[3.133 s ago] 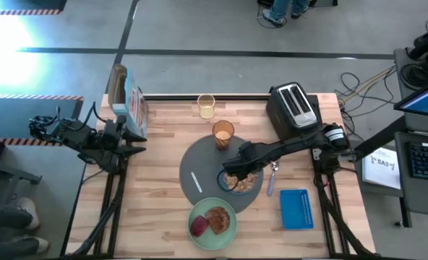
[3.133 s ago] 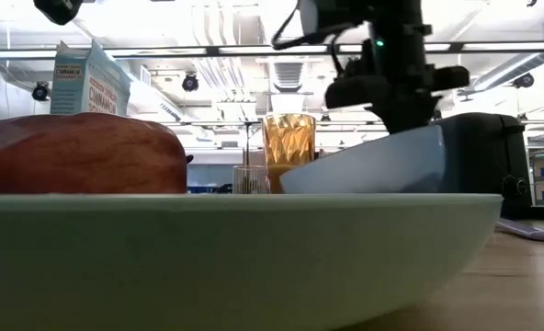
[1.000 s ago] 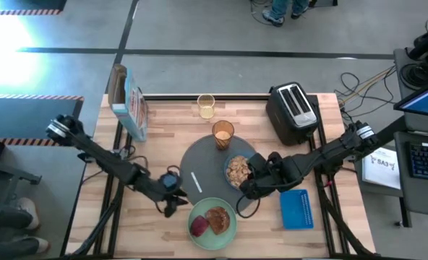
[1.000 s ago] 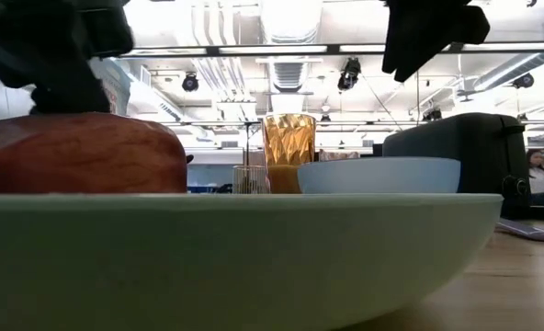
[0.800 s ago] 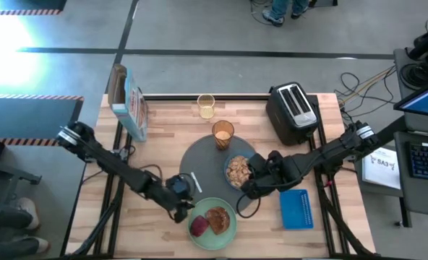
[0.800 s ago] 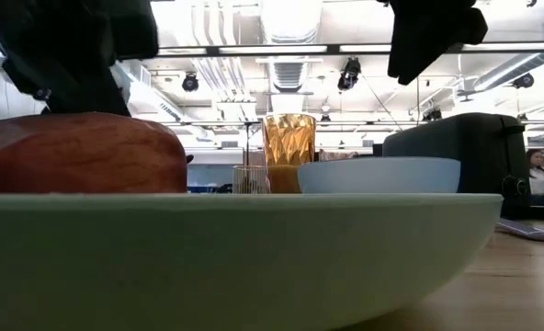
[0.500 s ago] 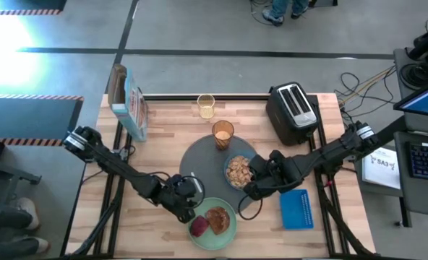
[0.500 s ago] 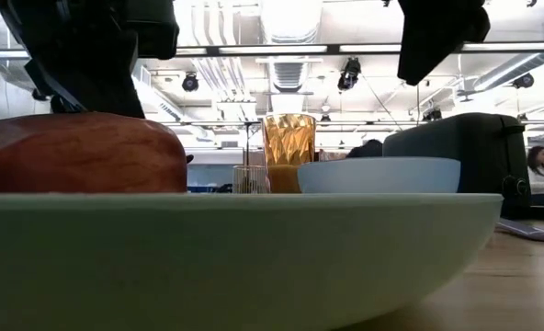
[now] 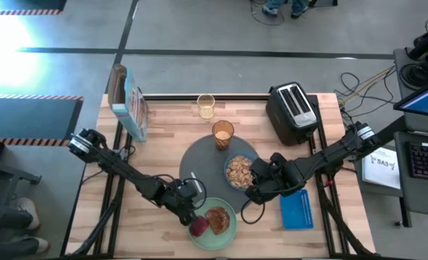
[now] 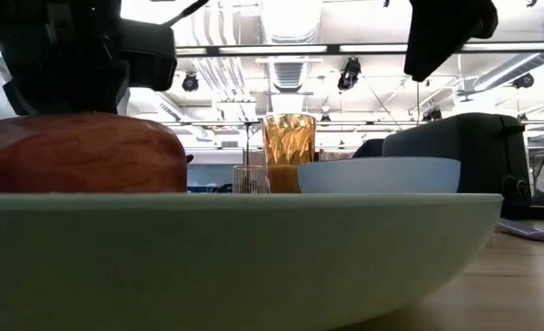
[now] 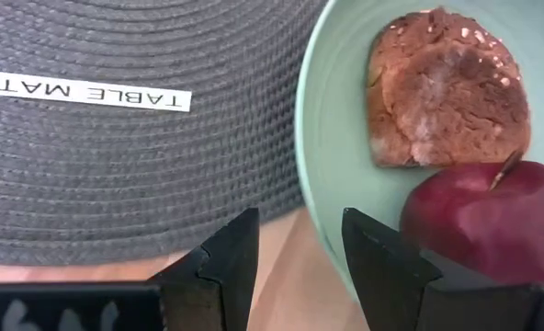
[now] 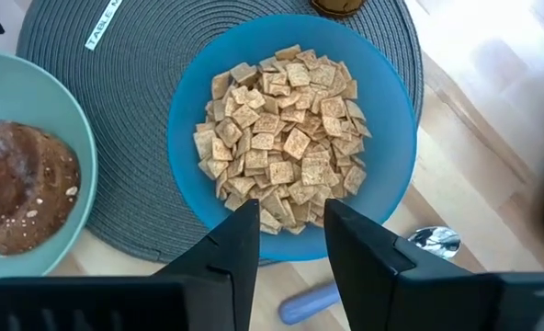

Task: Arrange a breakfast setting
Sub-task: Move the green plate to the left side of the blue bowl

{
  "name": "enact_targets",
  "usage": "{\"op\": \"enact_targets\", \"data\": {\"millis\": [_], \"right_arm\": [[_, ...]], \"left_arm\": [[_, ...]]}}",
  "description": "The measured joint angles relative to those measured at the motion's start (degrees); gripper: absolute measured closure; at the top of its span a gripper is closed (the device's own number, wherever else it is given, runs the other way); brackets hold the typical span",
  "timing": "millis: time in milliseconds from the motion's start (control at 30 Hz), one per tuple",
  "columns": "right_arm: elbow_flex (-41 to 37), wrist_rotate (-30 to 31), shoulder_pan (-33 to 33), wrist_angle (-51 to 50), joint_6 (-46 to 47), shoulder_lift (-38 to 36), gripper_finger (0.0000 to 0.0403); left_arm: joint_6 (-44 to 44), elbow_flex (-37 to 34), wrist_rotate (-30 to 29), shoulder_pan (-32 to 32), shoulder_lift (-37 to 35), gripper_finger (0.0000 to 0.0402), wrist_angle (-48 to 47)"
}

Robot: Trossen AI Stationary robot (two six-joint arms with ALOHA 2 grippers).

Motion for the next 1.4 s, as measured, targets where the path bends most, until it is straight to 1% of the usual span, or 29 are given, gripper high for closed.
{"op": "enact_targets", "data": {"millis": [233,400,567,933,1200,1400], "right_arm": [[0.0,1.3,0.2,0.1,0.1,0.0,0.0293],[0.0,1.3,0.2,0.2,0.1,0.0,0.0292],[0.0,1.3,0.2,0.2,-0.1,0.0,0.0293],[0.0,1.3,0.2,0.1,-0.6,0.0,0.0296],[0.0,1.3,0.2,0.1,-1.2,0.0,0.0300],[0.0,1.3,0.2,0.1,-1.2,0.0,0.0300]], "left_arm": [[0.1,0.0,0.7,0.0,0.4,0.0261,0.8],[-0.4,0.0,3.5,0.0,0.4,0.0274,1.0],[-1.3,0.0,5.2,0.0,0.4,0.0307,1.2],[-2.0,0.0,5.4,0.4,0.4,0.0395,2.7],[-0.6,0.0,4.9,1.6,0.4,0.0401,2.5],[3.1,0.0,5.0,5.1,0.4,0.0401,1.2]]}}
